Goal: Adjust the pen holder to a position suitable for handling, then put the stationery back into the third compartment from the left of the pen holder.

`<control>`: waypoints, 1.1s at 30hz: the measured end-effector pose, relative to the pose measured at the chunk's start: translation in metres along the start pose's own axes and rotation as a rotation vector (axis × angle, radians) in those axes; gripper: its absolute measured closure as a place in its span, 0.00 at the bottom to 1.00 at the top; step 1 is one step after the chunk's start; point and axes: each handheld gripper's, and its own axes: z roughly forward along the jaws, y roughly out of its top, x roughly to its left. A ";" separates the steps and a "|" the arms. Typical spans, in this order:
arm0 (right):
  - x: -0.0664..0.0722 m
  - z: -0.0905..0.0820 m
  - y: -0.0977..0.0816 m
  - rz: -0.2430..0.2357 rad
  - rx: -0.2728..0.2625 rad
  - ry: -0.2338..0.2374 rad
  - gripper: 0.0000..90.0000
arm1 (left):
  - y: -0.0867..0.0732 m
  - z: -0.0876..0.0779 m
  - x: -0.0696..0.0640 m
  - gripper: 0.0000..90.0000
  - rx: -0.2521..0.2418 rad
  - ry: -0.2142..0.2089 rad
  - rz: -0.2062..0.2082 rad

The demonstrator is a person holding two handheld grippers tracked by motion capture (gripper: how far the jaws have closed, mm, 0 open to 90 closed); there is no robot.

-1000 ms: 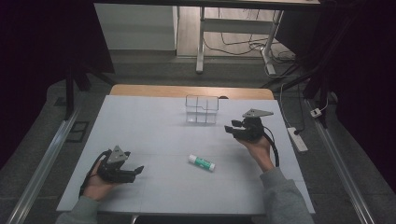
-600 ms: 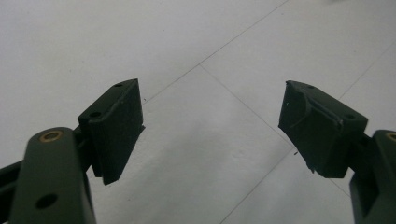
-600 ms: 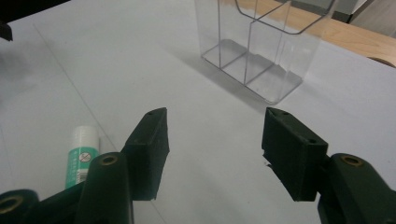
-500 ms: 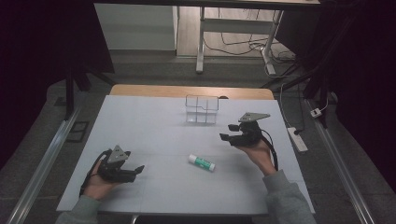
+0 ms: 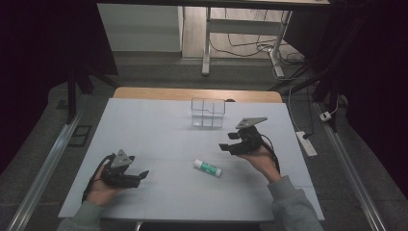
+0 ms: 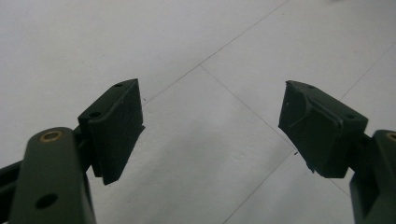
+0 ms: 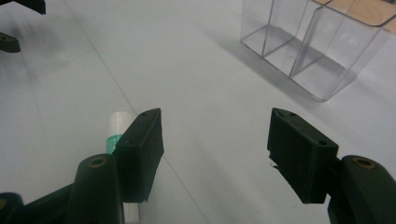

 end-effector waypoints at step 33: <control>0.044 0.047 0.022 -0.082 0.218 0.112 0.39 | 0.000 -0.004 -0.002 0.24 -0.014 0.001 -0.002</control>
